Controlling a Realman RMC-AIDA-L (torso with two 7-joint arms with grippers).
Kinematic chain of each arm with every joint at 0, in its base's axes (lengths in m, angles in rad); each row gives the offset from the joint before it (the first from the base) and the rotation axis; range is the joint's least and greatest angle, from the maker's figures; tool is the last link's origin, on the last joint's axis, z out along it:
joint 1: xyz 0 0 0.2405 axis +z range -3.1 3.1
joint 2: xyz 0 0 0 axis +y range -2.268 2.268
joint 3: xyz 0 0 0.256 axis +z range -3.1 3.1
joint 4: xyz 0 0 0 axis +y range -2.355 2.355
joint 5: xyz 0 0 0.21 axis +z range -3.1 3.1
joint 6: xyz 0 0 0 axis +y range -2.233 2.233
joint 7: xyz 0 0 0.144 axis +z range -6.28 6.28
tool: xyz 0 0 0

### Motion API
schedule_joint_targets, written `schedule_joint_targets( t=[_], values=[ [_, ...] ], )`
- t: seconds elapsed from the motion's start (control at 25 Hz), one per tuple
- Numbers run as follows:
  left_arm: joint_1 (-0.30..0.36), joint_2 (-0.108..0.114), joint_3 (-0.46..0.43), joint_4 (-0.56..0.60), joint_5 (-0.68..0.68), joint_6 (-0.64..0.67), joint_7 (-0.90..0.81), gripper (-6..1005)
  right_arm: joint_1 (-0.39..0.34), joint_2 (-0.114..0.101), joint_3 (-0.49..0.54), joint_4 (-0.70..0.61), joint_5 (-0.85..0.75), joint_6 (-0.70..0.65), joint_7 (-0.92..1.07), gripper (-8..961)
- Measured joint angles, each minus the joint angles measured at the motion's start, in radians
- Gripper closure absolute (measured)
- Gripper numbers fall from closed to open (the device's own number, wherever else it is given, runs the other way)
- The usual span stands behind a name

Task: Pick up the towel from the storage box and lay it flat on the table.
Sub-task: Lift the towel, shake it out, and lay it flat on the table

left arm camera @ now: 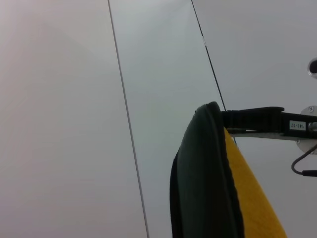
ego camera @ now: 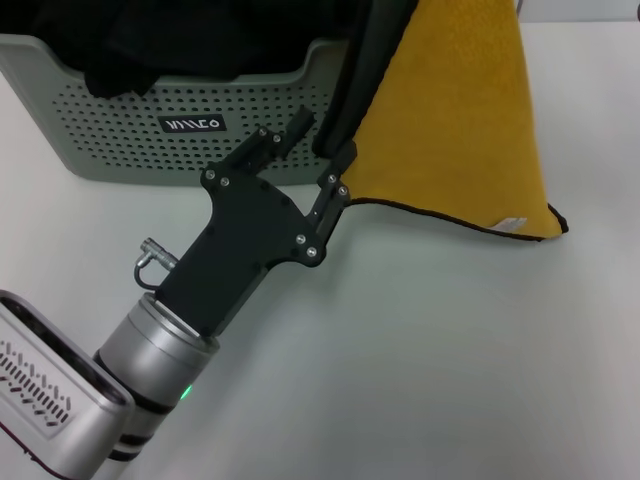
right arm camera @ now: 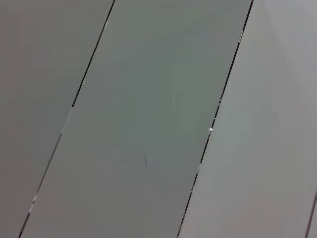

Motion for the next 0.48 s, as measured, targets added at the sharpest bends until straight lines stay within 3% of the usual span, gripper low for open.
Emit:
schedule_joint_targets(
  t=[0.48],
  values=[
    [-0.002,-0.003,0.05,-0.011,0.009,0.058,0.0,621,-0.017,0.0,0.008,-0.045,0.016,0.003,0.001,938]
  ],
)
